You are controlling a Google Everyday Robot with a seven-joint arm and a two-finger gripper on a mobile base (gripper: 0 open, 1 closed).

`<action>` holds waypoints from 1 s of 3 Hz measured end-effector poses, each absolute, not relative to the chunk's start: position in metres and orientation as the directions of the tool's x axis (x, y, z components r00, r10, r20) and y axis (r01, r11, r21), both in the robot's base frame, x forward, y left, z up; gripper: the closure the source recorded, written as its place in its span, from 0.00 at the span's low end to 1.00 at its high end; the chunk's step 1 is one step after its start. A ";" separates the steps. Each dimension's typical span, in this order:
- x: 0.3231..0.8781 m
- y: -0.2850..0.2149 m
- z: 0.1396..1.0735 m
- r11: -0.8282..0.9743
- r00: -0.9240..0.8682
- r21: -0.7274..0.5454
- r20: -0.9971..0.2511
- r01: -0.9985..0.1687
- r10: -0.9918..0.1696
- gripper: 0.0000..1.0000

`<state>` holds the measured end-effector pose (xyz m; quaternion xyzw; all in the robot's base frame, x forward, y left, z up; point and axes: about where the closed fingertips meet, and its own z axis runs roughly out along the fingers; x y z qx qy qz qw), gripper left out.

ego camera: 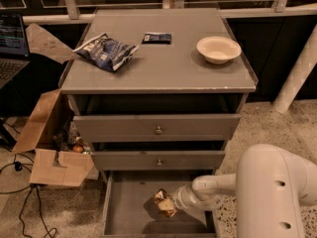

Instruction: Place orange can into bottom drawer

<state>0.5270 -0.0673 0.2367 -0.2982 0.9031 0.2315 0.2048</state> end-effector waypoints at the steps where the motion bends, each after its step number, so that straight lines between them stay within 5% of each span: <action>1: 0.527 -0.072 0.203 0.743 -0.784 0.321 -0.452 -0.588 -0.425 1.00; 3: 0.527 -0.073 0.198 0.745 -0.787 0.321 -0.446 -0.585 -0.426 0.57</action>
Offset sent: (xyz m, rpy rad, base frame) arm 0.0005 -0.0038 -0.0284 -0.0160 0.0523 -0.0305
